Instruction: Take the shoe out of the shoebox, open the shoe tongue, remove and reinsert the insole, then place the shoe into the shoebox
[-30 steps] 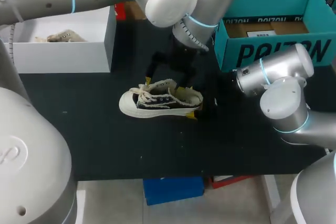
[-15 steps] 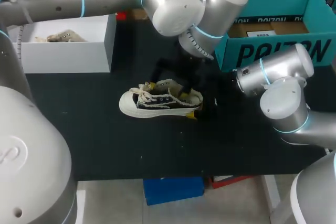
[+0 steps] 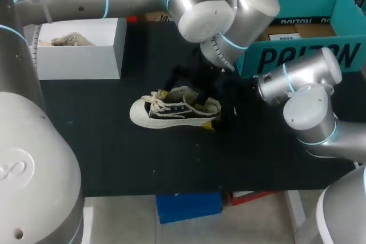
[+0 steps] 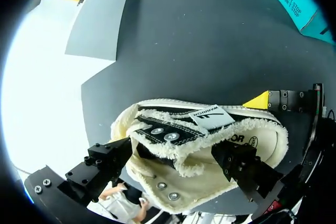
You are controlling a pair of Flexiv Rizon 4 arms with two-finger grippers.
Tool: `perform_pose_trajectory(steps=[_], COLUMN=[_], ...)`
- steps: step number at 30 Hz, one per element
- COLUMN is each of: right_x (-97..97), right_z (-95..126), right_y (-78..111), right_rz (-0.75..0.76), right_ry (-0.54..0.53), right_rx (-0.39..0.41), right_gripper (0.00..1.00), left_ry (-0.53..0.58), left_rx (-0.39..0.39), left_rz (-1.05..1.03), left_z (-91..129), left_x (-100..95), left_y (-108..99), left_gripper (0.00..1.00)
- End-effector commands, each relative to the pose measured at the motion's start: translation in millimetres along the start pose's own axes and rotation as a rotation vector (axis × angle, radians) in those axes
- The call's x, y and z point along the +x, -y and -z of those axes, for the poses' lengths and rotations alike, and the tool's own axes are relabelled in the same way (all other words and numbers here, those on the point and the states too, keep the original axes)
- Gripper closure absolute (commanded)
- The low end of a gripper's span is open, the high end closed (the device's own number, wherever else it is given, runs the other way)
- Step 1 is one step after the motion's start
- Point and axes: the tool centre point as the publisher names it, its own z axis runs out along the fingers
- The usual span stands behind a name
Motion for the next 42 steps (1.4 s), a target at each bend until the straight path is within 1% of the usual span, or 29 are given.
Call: perform_pose_trajectory(steps=[1, 2, 3, 4, 5, 6, 15, 21, 25, 27, 35, 42], right_x=[-0.6, -0.6, -0.6, -0.6, -0.6, -0.6, -0.6, -0.6, -0.6, -0.6, -0.6, -0.6], right_z=[-8, -8, -8, -8, -8, -8, -8, -8, -8, -8, -8, -8], right_y=[2.7, 2.7, 2.7, 2.7, 2.7, 2.7, 2.7, 2.7, 2.7, 2.7, 2.7, 2.7], right_rz=[-0.001, -0.001, -0.001, -0.001, -0.001, -0.001, -0.001, -0.001, -0.001, -0.001, -0.001, -0.001], right_ry=[0.000, 0.000, 0.000, 0.000, 0.000, 0.000, 0.000, 0.000, 0.000, 0.000, 0.000, 0.000], right_rx=[0.002, 0.002, 0.002, 0.002, 0.002, 0.002, 0.002, 0.002, 0.002, 0.002, 0.002, 0.002], right_gripper=[1.00, 1.00, 1.00, 1.00, 1.00, 1.00, 1.00, 1.00, 1.00, 1.00, 1.00, 1.00], left_ry=[-0.001, 0.000, 0.000, 0.000, 0.000, -0.001, 0.006, 0.013, 0.004, -0.020, -0.046, -0.069], left_rx=[-0.004, -0.005, -0.005, -0.005, -0.005, -0.004, 0.000, -0.006, -0.019, -0.047, -0.028, -0.010], left_rz=[-0.003, -0.003, -0.004, -0.006, -0.008, -0.012, -0.037, -0.050, -0.072, -0.087, -0.109, -0.101], left_z=[-4, -4, -4, -4, -4, -3, -2, -3, 0, 3, 21, 26], left_x=[0.1, 0.1, 0.3, 0.7, 1.0, 1.9, 4.0, 2.8, 0.5, -1.0, -12.1, -24.9], left_y=[0, 0, -1, -1, -2, -2, -4, -4, -5, -5, -7, -8], left_gripper=[0.00, 0.19, 0.51, 0.67, 0.80, 1.00, 1.00, 1.00, 1.00, 1.00, 1.00, 1.00])
